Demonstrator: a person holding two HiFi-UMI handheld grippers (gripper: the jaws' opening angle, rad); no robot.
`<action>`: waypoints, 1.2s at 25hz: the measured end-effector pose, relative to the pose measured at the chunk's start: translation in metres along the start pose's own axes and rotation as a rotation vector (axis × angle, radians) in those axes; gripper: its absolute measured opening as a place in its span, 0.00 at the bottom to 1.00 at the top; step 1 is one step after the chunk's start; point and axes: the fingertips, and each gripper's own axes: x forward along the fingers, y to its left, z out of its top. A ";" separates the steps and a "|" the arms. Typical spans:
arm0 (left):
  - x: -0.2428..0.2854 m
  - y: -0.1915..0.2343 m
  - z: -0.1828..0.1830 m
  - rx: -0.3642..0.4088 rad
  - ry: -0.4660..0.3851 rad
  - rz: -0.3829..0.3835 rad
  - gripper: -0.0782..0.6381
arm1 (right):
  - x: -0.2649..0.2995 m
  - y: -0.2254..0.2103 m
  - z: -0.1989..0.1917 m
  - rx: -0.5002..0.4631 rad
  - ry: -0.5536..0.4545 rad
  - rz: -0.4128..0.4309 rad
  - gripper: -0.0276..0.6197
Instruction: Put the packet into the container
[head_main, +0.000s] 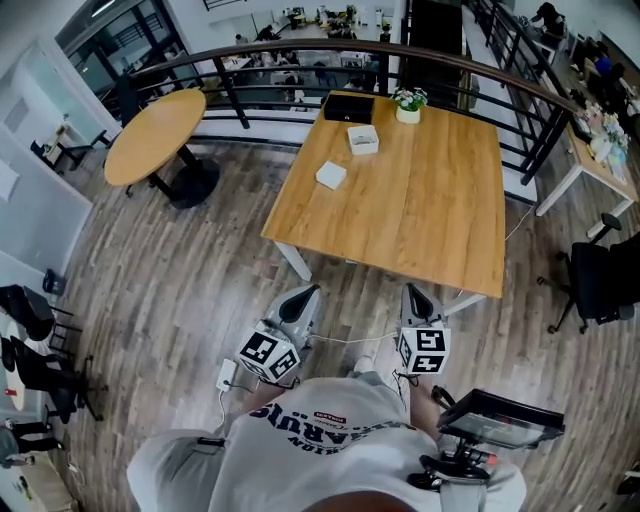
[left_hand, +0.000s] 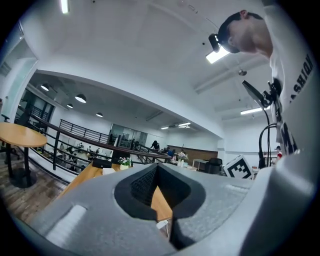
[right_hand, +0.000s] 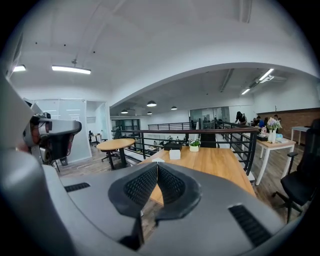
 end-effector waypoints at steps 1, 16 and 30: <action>0.006 -0.001 0.002 0.004 0.001 0.009 0.11 | 0.002 -0.005 0.002 -0.001 -0.002 0.003 0.06; 0.050 -0.048 -0.036 0.090 0.087 -0.056 0.11 | 0.000 -0.028 -0.034 0.036 0.053 0.014 0.06; 0.135 -0.046 -0.025 0.146 0.038 -0.221 0.11 | 0.005 -0.119 -0.042 0.081 0.071 -0.214 0.06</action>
